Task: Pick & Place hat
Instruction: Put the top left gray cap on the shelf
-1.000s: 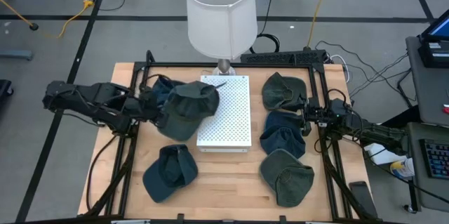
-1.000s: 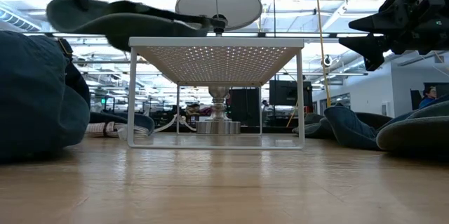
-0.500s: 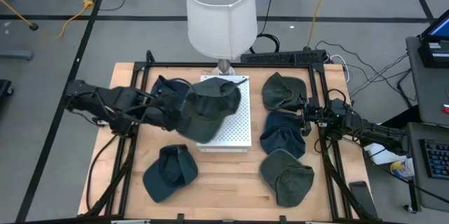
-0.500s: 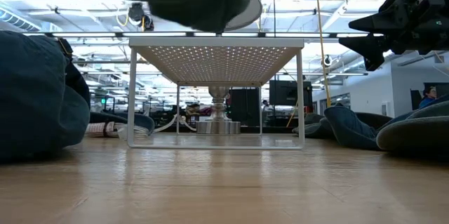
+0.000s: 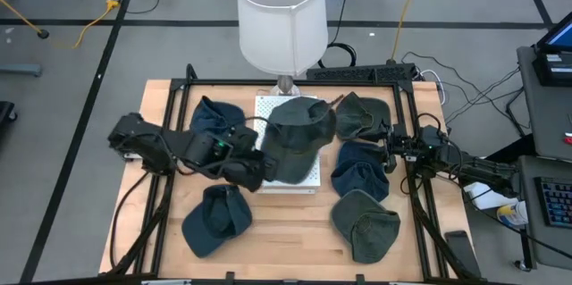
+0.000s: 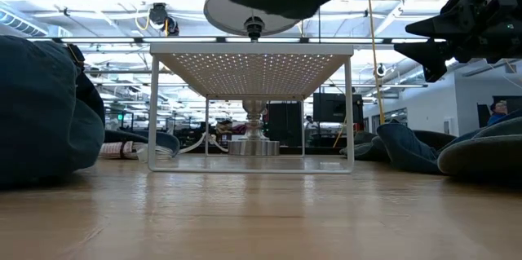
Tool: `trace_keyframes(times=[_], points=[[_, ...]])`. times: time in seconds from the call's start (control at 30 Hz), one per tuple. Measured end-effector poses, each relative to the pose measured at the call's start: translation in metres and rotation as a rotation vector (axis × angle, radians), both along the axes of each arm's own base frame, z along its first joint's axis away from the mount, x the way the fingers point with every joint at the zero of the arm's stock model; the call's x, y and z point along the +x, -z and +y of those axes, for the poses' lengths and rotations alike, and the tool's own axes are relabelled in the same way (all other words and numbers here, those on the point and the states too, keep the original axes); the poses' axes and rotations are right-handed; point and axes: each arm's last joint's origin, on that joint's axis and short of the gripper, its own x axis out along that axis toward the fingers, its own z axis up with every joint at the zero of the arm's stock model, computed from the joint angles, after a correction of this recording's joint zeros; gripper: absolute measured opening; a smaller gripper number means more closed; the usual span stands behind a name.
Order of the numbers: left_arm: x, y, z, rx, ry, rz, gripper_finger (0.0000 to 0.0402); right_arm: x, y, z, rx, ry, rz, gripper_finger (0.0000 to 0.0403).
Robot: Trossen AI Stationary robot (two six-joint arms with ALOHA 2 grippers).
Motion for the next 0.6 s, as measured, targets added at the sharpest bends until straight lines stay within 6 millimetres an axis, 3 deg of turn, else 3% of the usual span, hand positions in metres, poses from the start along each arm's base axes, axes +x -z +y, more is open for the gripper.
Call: trace_keyframes(times=[0.2, 0.6], points=[[0.014, 0.008, -0.026, 0.110, 0.004, -0.066, 0.0009, 0.000, 0.000, 0.000, 0.000, 0.000, 0.000, 0.0208], [-0.001, 0.006, -0.076, 0.520, 0.062, -0.190, 0.0009, 0.000, 0.000, 0.000, 0.000, 0.000, 0.001, 0.0208]])
